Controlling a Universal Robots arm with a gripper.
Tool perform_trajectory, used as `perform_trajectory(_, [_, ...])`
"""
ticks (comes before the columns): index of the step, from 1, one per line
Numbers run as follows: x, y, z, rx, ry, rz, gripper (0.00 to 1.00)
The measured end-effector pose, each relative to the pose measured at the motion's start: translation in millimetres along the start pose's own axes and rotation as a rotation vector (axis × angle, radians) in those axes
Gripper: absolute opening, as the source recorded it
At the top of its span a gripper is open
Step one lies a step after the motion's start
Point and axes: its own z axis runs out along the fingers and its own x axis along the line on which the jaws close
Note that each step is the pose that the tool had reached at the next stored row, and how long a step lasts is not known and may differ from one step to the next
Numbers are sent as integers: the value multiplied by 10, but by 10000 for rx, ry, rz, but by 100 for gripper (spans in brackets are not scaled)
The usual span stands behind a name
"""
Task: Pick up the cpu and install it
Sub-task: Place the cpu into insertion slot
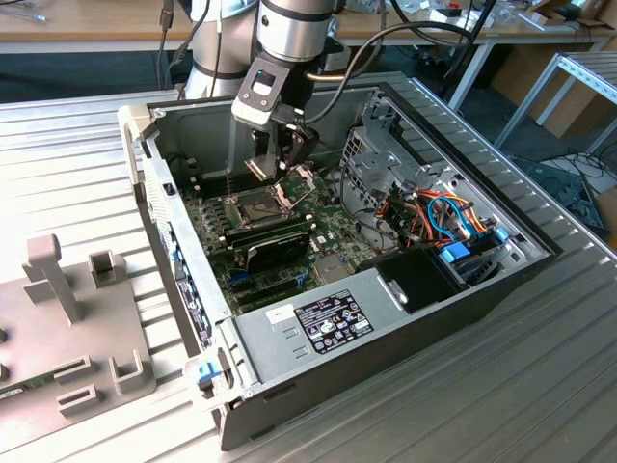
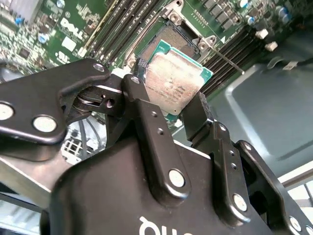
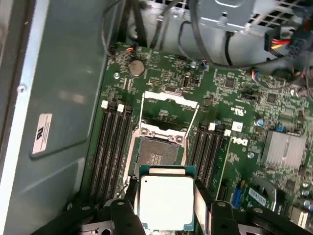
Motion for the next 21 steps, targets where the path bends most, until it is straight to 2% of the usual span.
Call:
perform_trajectory(1, [0,0,1,-1,-3,245,55])
perform_trajectory(3, [0,0,5,-8,-10,1038,55])
perform_trajectory(8, [0,0,12,-15,-21,2098,55])
perform_trajectory(11, [0,0,14,-19,-21,2101,55])
perform_trajectory(13, [0,0,23,-36,-18,1970,55])
perform_trajectory(17, [4,-3,66,-43,-17,1548,55])
perform_trajectory(21, [22,-33,135,-44,-16,1418,55])
